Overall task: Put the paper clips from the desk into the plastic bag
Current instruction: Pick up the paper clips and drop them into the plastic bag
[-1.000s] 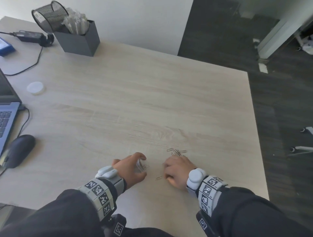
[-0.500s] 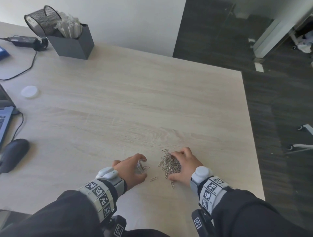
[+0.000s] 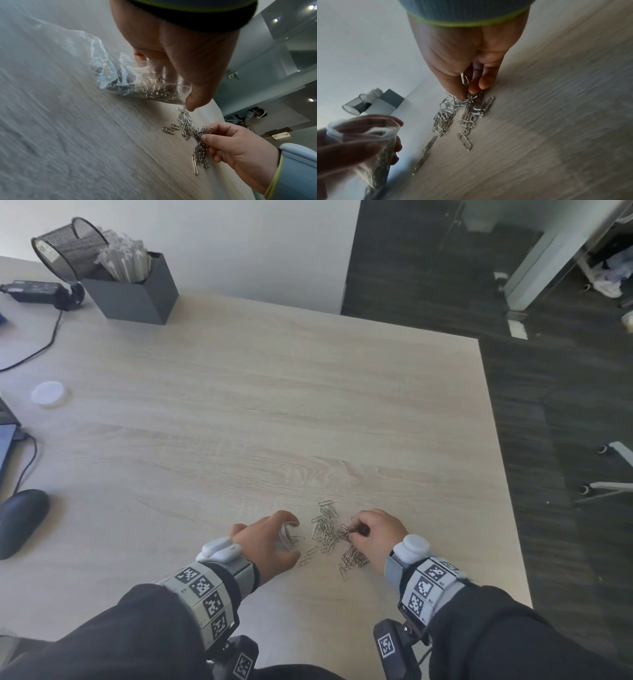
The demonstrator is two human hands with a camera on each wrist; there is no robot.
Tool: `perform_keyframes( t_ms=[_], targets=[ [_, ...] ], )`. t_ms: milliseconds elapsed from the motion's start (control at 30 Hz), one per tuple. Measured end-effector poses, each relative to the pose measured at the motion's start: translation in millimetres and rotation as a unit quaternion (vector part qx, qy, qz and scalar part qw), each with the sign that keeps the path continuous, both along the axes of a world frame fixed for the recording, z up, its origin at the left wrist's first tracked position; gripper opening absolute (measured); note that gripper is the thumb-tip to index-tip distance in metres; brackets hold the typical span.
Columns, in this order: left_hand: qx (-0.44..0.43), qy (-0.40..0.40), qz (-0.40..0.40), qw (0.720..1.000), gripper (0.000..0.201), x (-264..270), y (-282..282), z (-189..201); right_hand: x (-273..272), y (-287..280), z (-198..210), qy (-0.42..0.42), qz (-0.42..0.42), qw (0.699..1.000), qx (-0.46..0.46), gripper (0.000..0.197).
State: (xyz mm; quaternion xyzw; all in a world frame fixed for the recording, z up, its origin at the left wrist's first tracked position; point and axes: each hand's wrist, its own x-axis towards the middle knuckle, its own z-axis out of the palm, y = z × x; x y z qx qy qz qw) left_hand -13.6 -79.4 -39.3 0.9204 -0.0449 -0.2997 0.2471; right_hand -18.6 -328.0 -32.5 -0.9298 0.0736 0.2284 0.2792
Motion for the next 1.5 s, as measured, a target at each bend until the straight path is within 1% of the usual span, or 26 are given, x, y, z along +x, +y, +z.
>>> perform_keyframes(
  t_ms=[167,300,367,533,667,733,833,933,1033,1100,1133,1167,1233,1267,1300,1333,1400,1500],
  targets=[
    [0.000,0.002,0.001,1.000,0.052,1,-5,-6,-1,-6,4,-0.006,-0.063,0.997,0.037,0.007],
    [-0.008,-0.005,0.000,1.000,0.053,1,-11,-7,1,2,14,-0.019,-0.076,0.994,0.079,0.015],
    [-0.006,-0.006,-0.002,1.000,0.055,1,-12,-8,1,10,19,-0.026,-0.085,0.990,0.110,0.016],
    [-0.012,-0.009,-0.007,1.000,0.057,0,-13,-5,2,40,35,-0.030,-0.071,0.983,0.169,0.016],
    [-0.030,-0.017,-0.003,0.999,0.055,-1,-14,1,2,63,42,-0.012,-0.056,0.976,0.208,0.005],
    [-0.028,-0.015,-0.001,1.000,0.051,0,-14,2,2,69,46,-0.007,-0.038,0.978,0.206,0.007],
    [-0.020,-0.005,-0.001,1.000,0.046,-1,-10,-1,2,70,52,0.003,-0.014,0.975,0.220,0.016],
    [-0.022,-0.008,0.004,1.000,0.052,-2,-7,1,4,62,52,-0.014,-0.054,0.970,0.237,0.011],
    [-0.026,0.000,0.015,1.000,0.053,-3,1,3,12,44,42,-0.058,-0.080,0.980,0.172,0.014],
    [-0.022,0.005,0.027,0.999,0.049,-4,10,1,18,29,32,-0.059,-0.057,0.991,0.103,0.018],
    [-0.019,0.007,0.033,0.999,0.048,-4,15,-1,20,22,26,-0.046,-0.027,0.997,0.059,0.026],
    [-0.017,0.011,0.039,0.999,0.047,-5,20,-2,22,18,20,-0.028,0.016,0.999,0.012,0.040],
    [-0.023,0.017,0.048,0.998,0.046,-6,25,-1,24,12,13,0.011,0.101,0.993,-0.064,0.077],
    [-0.025,0.018,0.051,0.998,0.045,-7,27,1,25,14,12,0.022,0.135,0.987,-0.087,0.092],
    [-0.027,0.018,0.054,0.998,0.045,-8,29,3,26,16,12,0.025,0.161,0.981,-0.103,0.100],
    [-0.028,0.016,0.055,0.998,0.045,-9,29,4,26,19,13,0.020,0.180,0.977,-0.113,0.103],
    [-0.029,0.018,0.055,0.998,0.046,-10,30,4,25,25,11,0.006,0.197,0.973,-0.121,0.100],
    [-0.030,0.012,0.056,0.998,0.046,-10,29,4,20,33,6,-0.013,0.211,0.971,-0.115,0.081]
  ],
)
